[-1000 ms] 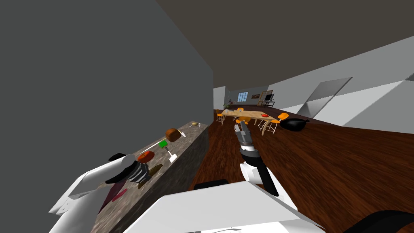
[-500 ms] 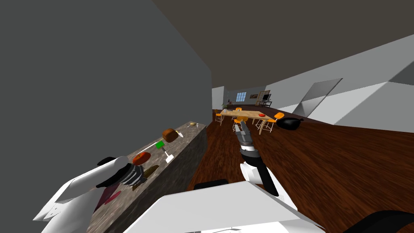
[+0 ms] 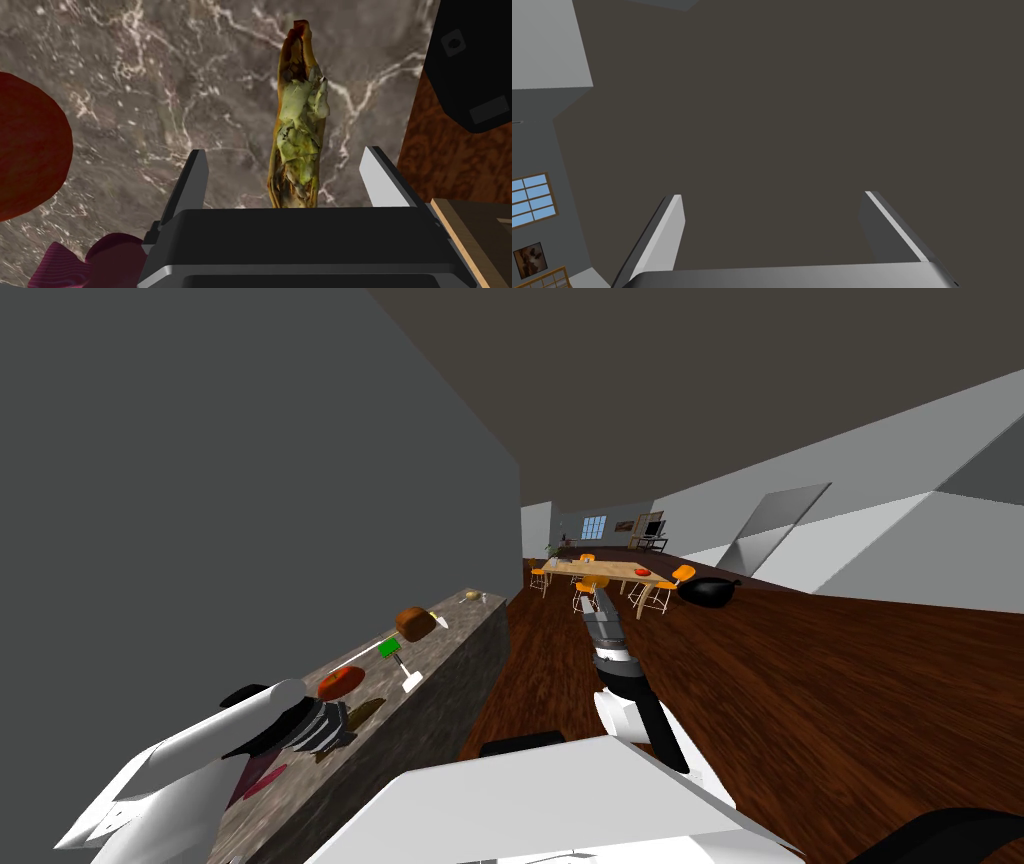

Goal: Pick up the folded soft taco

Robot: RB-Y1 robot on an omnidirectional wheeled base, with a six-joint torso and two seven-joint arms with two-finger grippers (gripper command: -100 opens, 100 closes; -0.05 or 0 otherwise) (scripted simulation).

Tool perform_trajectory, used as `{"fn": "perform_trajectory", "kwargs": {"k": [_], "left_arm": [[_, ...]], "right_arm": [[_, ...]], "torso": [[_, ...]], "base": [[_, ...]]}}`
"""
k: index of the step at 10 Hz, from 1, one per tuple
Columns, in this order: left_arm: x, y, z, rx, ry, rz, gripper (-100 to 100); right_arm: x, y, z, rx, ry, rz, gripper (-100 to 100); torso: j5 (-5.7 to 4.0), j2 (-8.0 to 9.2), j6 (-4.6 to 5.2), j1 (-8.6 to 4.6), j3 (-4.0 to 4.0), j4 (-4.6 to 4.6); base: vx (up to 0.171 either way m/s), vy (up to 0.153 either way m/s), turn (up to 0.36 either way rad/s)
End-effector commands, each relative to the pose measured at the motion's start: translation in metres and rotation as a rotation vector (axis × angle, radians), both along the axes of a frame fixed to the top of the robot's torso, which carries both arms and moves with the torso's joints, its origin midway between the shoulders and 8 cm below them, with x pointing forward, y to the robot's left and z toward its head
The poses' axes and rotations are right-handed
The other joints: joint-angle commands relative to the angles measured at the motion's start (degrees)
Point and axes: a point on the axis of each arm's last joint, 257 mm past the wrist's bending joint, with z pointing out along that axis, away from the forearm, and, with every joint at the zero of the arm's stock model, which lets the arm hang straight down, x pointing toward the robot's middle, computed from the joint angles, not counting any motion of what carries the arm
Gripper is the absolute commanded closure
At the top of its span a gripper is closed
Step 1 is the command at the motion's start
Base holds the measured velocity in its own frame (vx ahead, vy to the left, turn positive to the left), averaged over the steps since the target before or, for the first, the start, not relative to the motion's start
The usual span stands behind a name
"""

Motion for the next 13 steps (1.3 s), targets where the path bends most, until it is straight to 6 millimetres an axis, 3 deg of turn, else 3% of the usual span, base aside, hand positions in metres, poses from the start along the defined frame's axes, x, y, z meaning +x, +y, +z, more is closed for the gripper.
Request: {"fn": "perform_trajectory", "kwargs": {"k": [1,5,6,7,8,9,11,12,13], "left_arm": [[0.000,0.000,0.000,0.000,0.000,0.000,100],[-0.001,-0.001,-0.001,-0.003,0.001,0.002,100],[-0.001,-0.001,-0.001,-0.003,0.002,0.002,0],[-0.001,-0.014,-0.003,-0.006,0.020,0.003,100],[0.002,-0.013,0.001,0.004,0.010,-0.003,100],[-0.004,-0.028,-0.007,-0.014,0.042,-0.001,100],[0.005,-0.028,0.004,0.011,0.015,-0.011,100],[-0.001,-0.044,-0.004,-0.006,0.044,-0.005,100],[0.004,-0.044,0.002,0.008,0.028,-0.013,100]], "right_arm": [[0.000,0.000,0.000,0.000,0.000,0.000,0],[0.000,0.000,0.000,0.000,0.000,0.000,0],[0.000,0.000,0.000,0.000,0.000,0.000,0],[0.000,0.000,0.000,0.000,0.000,0.000,0],[0.000,0.000,0.000,0.000,0.000,0.000,0],[0.000,0.000,0.000,0.000,0.000,0.000,0],[0.000,0.000,0.000,0.000,0.000,0.000,0],[0.000,0.000,0.000,0.000,0.000,0.000,0],[0.000,0.000,0.000,0.000,0.000,0.000,0]], "torso": [[0.00,0.00,0.00,0.00,0.00,0.00],[0.00,-0.03,0.03,0.08,-0.02,0.00],[0.00,-0.03,0.03,0.09,-0.01,0.00],[0.00,-0.03,0.03,0.09,-0.01,0.00],[0.03,-0.03,0.01,0.29,-0.02,-0.01],[0.05,-0.08,0.01,0.39,-0.03,0.00],[0.07,-0.10,0.01,0.42,-0.05,-0.01],[0.03,-0.05,0.03,0.26,-0.02,0.01],[0.05,-0.02,-0.03,0.30,-0.01,0.00]], "base": [[0.000,0.000,0.000],[0.000,0.000,0.000],[0.000,0.000,0.000],[0.005,0.068,0.058],[0.018,0.087,0.035],[0.039,0.101,0.066],[0.008,0.056,0.015],[0.004,0.058,0.061],[0.010,0.055,0.038]]}}
